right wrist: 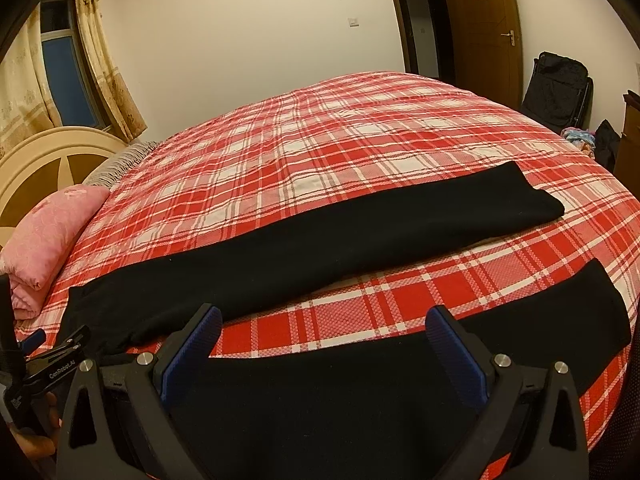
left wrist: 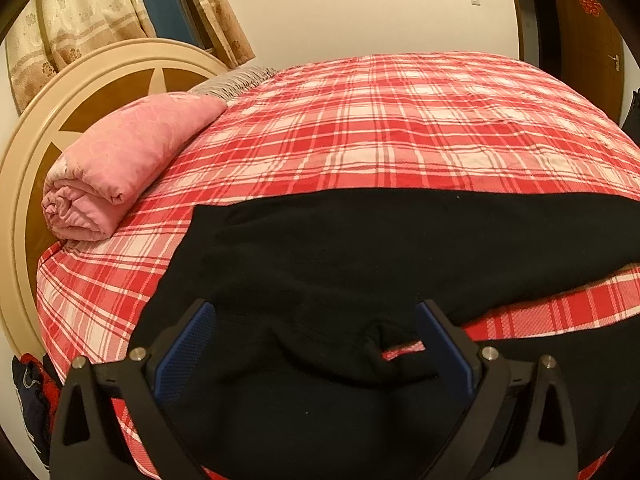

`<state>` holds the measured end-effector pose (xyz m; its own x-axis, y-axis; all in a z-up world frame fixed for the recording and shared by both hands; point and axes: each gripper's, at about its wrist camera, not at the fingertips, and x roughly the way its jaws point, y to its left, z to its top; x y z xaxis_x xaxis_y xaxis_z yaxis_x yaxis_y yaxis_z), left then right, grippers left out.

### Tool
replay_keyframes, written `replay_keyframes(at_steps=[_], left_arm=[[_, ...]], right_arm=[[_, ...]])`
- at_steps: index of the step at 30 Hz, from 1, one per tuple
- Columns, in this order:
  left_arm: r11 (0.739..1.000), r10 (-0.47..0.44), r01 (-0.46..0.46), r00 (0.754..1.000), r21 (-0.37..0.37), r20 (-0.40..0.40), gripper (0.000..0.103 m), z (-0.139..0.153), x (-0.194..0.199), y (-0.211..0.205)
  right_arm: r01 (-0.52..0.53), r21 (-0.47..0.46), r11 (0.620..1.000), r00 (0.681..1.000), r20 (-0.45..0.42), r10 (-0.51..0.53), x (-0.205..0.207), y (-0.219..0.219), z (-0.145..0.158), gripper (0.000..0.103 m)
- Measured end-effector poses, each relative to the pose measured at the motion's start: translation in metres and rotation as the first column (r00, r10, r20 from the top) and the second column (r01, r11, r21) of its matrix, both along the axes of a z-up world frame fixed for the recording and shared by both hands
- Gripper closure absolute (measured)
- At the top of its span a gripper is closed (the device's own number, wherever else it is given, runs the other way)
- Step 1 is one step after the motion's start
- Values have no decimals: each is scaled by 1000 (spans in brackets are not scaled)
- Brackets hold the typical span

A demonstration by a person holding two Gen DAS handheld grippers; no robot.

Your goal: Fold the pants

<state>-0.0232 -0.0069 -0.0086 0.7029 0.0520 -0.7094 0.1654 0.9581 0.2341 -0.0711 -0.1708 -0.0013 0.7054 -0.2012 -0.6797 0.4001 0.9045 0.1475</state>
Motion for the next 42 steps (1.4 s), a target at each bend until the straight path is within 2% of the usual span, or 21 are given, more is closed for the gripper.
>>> replay_keyframes(at_steps=[8,22,29,32,34,36,39,40,42], left_arm=[[1000,14,-15,999,-20,-38,1,-5,10,6],[999,15,-16,999,-28,-53,1,-8,16,9],[999,-22,20,998,-35,-63,1,-4,34,14],[997,-55,50,995,-63,-80,1,1,52,22],[997,-44,38,996,-72,-83,1,5,68,29],[996,-25,17,995,-84,-94,1,4,85,35],[993,-18,0,989,-119,-145,1,-4,105,41],[992,-21,1,988,-125,-155,1,-8,111,41],[993,-14,-6,986,-117,-169,1,-18,122,42]], right_arm=[[-9,5,1000,1000,-20,9,7,-2,-5,1],[-45,-4,999,998,-41,45,18,6,-10,1],[-121,-11,993,991,-51,121,52,12,-1,1],[-210,-27,977,976,-65,208,85,23,5,1],[-269,-63,961,961,-80,264,111,37,7,1],[-345,-76,936,936,-110,336,141,53,3,1],[-461,-130,878,882,-180,436,181,83,-13,2],[-484,-146,863,868,-201,453,191,90,-20,3],[-523,-132,842,842,-229,488,209,100,-32,18]])
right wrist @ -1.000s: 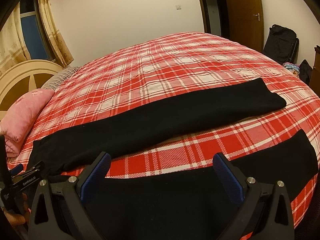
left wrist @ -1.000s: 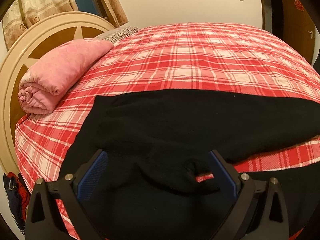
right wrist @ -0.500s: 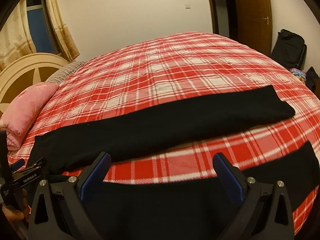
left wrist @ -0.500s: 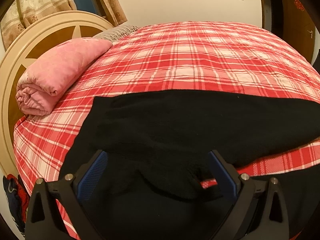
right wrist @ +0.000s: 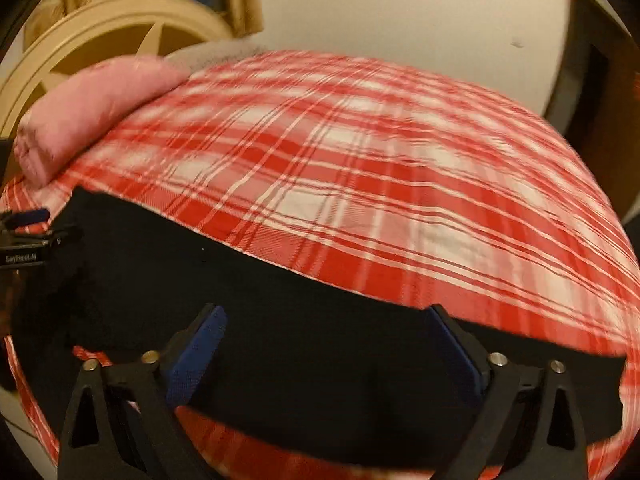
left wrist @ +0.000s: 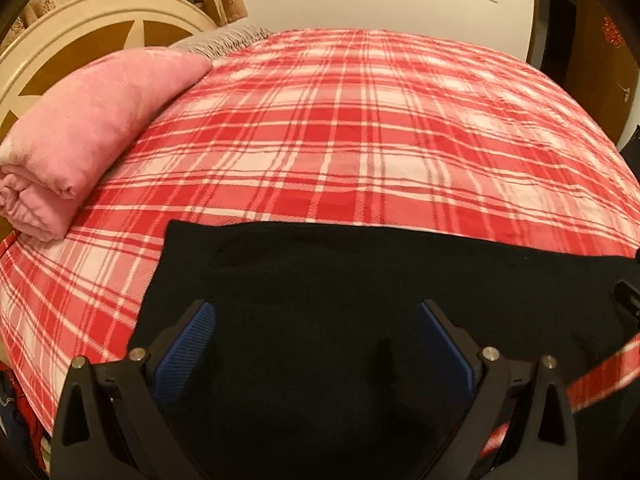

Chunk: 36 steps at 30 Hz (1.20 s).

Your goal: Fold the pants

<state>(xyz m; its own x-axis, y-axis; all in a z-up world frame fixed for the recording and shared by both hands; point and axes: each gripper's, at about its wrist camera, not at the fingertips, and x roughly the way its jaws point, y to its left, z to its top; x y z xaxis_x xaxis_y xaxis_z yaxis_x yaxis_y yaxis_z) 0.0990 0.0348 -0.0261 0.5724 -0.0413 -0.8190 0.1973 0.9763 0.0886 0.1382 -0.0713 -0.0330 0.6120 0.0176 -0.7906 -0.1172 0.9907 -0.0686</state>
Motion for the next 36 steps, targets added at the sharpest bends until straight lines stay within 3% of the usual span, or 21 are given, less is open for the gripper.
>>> replay_keyframes(at_steps=[2,7,11,13,15,16,17,18,21,24,29,31,36], left_arm=[[1000,7,-7,1000,3,-26,1,-11,9,0],[998,14,-19,996,-60,-86,1,-27,21,1],[999,11,-16,995,-51,-101,0,-35,26,-2],[998,10,-16,995,-65,-99,0,-36,28,-1],[997,15,-23,994,-76,-104,0,-37,31,1],[997,17,-25,994,-79,-104,0,-38,31,2],[997,16,-25,995,-78,-103,0,-37,31,1],[997,14,-22,995,-75,-103,0,-36,30,1],[997,22,-29,995,-67,-96,0,-30,26,5],[996,30,-36,997,-84,-76,0,-19,17,18],[990,43,-50,998,-133,-56,0,-3,2,48],[986,57,-64,997,-153,-48,0,3,-2,60],[969,113,-121,992,-214,-52,0,13,-4,82]], right_arm=[[-39,5,999,998,-39,39,19,7,-12,27],[-72,54,996,991,-112,78,52,9,-37,28],[-123,56,991,980,-153,130,59,17,-54,28],[-171,19,985,978,-121,172,54,23,-55,38],[-211,34,977,969,-122,213,55,27,-55,68],[-220,29,975,967,-126,222,56,30,-54,75],[-237,3,971,963,-131,236,56,36,-52,91],[-253,-7,967,958,-139,249,56,39,-51,95],[-273,-73,959,957,-121,263,46,51,-42,96],[-287,-121,950,958,-28,286,22,58,-17,97],[-323,-124,938,938,89,335,-38,62,19,97],[-345,-145,927,925,114,362,-63,69,19,97],[-352,-160,922,922,111,371,-106,90,-17,97]])
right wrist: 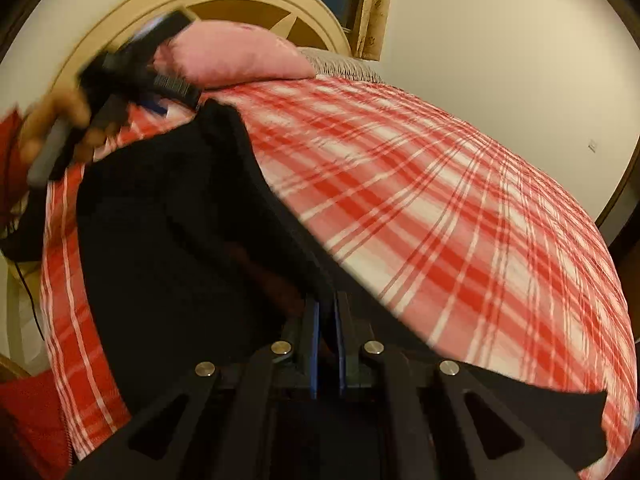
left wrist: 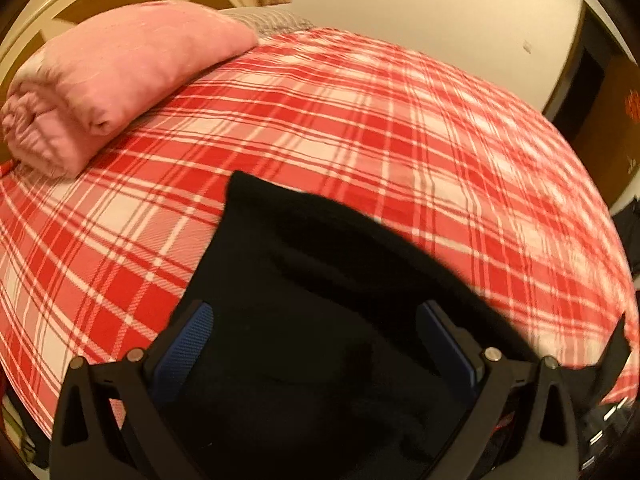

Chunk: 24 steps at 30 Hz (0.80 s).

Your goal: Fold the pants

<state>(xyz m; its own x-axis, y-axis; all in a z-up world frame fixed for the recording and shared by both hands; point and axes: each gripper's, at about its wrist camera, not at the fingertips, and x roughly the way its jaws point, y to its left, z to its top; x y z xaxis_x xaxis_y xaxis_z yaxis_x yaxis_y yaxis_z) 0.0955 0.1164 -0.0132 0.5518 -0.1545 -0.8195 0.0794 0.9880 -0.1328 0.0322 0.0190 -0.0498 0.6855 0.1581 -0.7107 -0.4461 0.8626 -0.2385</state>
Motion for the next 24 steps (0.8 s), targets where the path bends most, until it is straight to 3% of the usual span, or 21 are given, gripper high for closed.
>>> replay_keyframes(at_steps=[4,12,15,17,20,23,24], left_arm=[[997,-11,9,1000,-82,-27,0,1,12,-2],[992,32,-50,988,-119,-151,2,-28,61,-22],[989,65,-88,980,-115,-188,29,-35,69,-24],[988,95,-116,977,-101,-191,53,-38,69,-19],[978,109,-135,980,-160,-167,84,-34,61,-5],[946,89,-112,992,-304,-87,91,-12,36,13],[944,83,-98,995,-314,-61,91,-4,26,15]], right_arm=[[16,-3,1000,1000,-4,-16,-9,4,-22,97],[24,19,1000,999,29,-25,-12,-1,-20,97],[22,7,1000,998,50,-23,-16,0,-16,97],[32,10,999,997,64,-33,-16,-4,-11,97],[55,41,998,995,87,-58,-11,-10,3,97],[70,96,993,990,114,-81,-12,-17,22,97],[72,113,991,988,125,-86,-14,-20,30,97]])
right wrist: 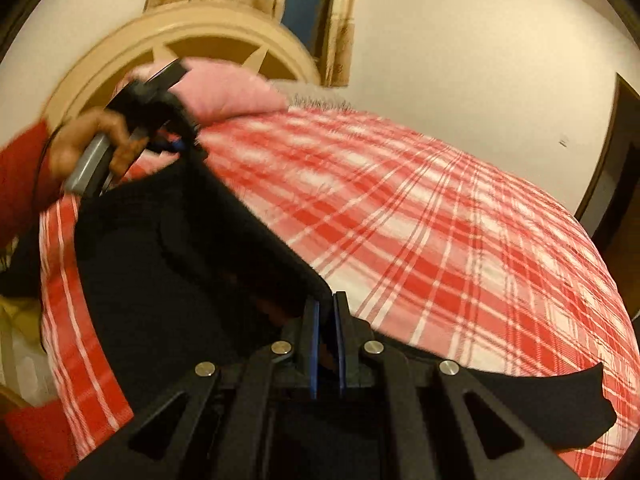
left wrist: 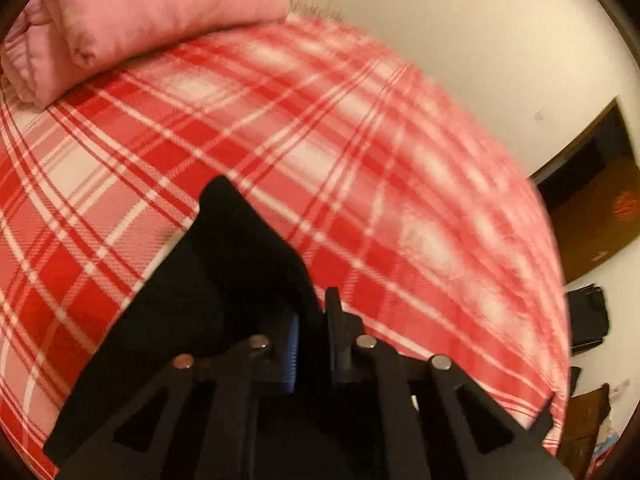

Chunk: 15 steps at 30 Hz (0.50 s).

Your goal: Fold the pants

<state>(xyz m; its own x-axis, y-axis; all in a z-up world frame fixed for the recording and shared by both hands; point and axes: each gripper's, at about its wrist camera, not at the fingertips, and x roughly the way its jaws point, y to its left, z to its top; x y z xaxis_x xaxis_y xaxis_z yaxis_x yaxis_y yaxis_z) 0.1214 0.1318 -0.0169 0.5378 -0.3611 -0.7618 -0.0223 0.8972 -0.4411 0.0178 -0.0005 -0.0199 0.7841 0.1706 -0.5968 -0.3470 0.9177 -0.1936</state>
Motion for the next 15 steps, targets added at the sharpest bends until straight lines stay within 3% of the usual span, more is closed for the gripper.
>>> replay_keyframes(at_steps=[5,8,11,15], left_arm=[[998,-18,26,991,-58,133,91,35,-53,35],[999,-19,26,983,-34,182,91,39,-89,58],[1000,-7,8,982,-2,188,91,26,-115,75],[998,32,-40,992,58,123,91,-9,-132,88]], right_arm=[[-23,71,997,999,30,21,-24,-16,31,97],[-59,73,996,998,18,58,-50,-18,33,97],[-90,46,995,996,-17,90,-72,-12,19,97],[-112,41,993,990,-86,116,-91,-7,-7,98]])
